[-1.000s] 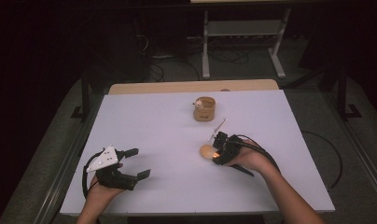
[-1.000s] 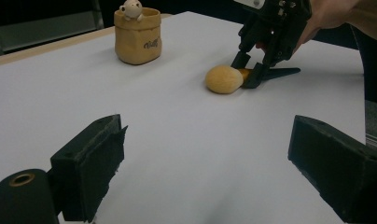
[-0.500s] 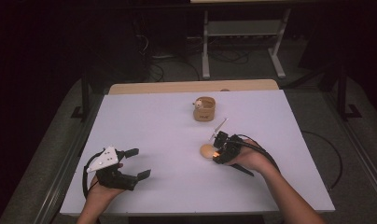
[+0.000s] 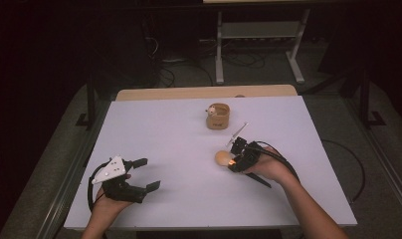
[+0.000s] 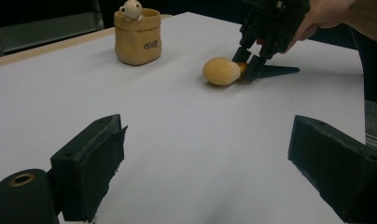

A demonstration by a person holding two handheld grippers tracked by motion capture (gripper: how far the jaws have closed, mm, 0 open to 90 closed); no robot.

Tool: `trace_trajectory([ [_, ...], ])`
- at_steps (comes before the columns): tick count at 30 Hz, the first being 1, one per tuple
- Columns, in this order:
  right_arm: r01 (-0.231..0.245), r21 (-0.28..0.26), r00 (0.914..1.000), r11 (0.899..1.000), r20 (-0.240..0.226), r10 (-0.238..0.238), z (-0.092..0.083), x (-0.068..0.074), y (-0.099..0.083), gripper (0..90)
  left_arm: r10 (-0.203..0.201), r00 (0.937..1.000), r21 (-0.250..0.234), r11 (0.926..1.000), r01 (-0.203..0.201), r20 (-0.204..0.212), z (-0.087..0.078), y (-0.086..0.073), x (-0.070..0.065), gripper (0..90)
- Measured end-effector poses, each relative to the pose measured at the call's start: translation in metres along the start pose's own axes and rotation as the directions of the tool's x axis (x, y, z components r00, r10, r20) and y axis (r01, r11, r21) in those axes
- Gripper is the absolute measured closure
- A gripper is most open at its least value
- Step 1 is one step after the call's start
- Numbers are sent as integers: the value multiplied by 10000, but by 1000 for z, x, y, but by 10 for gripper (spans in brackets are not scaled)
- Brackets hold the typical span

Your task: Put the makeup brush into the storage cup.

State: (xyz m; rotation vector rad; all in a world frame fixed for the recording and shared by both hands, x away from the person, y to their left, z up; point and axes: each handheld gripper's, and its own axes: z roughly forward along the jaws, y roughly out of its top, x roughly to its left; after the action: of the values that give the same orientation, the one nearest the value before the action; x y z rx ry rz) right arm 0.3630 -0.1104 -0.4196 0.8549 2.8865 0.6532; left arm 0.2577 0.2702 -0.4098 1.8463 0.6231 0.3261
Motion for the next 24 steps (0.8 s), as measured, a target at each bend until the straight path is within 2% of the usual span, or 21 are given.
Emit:
trace_trajectory([
  [13,-239,-794,9997,9966,-108,231,-14,-5,-2,617,29,10000,-29,10000,-29,11,0,0,0,102],
  [23,-530,-1278,9985,9904,-231,505,-24,-8,-4,617,55,10000,0,10000,-55,8,0,0,0,102],
  [24,-619,-1445,9977,9876,-364,572,-26,-9,-5,617,35,10000,-8,10000,-35,8,0,0,0,101],
])
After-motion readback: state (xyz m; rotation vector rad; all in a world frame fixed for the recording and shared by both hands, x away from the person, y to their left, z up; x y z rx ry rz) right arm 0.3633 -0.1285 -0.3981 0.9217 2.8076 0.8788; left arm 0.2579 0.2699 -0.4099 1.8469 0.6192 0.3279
